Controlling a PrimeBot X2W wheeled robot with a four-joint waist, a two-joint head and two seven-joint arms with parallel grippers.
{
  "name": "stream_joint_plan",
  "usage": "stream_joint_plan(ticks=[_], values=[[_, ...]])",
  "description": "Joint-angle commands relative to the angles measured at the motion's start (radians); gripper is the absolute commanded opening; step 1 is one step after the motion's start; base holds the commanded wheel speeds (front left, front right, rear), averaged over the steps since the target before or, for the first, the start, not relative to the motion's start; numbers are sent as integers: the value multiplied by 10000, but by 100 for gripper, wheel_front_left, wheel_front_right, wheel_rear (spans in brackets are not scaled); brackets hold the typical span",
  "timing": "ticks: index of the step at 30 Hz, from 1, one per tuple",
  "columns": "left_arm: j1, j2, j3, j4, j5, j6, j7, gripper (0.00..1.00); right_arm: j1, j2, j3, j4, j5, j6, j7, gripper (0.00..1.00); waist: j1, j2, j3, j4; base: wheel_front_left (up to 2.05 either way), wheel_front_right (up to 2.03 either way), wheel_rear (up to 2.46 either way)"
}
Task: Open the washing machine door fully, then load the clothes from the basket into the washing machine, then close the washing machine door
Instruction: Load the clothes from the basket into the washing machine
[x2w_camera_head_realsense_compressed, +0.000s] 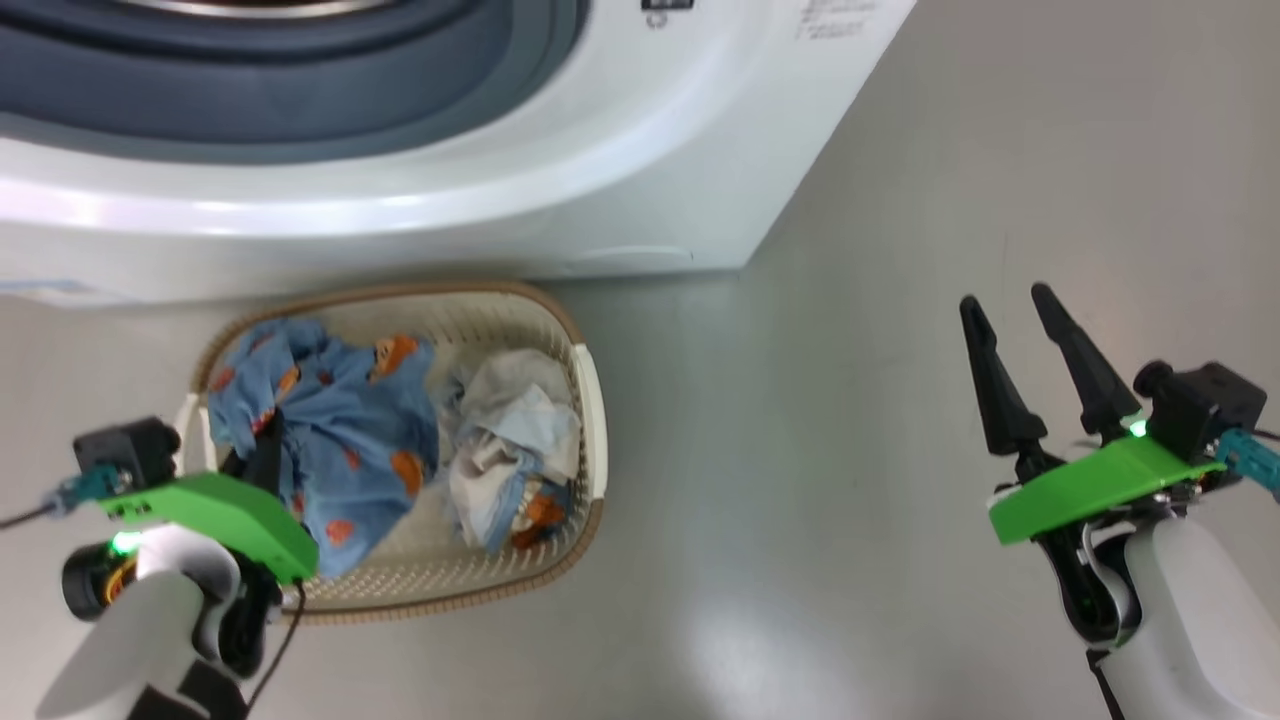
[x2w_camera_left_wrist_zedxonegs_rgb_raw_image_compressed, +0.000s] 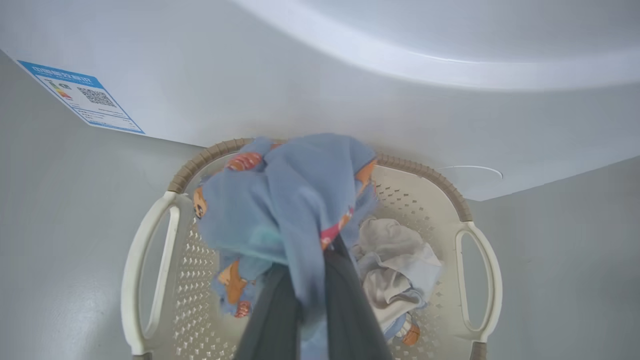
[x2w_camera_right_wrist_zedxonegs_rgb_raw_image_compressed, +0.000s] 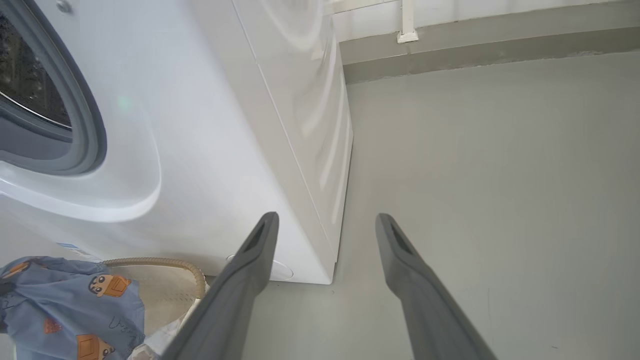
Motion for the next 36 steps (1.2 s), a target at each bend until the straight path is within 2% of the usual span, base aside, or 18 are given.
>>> stream_joint_plan(ticks=[1,12,16,36], values=[[285,340,493,-244,271,-25,-134,0,381,-69,186,-150,120,27,-49,100,0,0,-912,140,0,0,0],[2359,-118,2807,-2321,2778,-25,-135,0,1169,-180,72,40,216,27,-49,100,0,0,-2459,226,0,0,0],[2958,-242,3400,-3059,3388,-25,-135,0,1385,-204,18,68,241,27,-49,100,0,0,-2841,232,0,0,0],[5533,-756,5228,-6352,5173,-25,-135,0,2549,-378,-348,70,304,27,-49,100,0,0,-4264,346,0,0,0]])
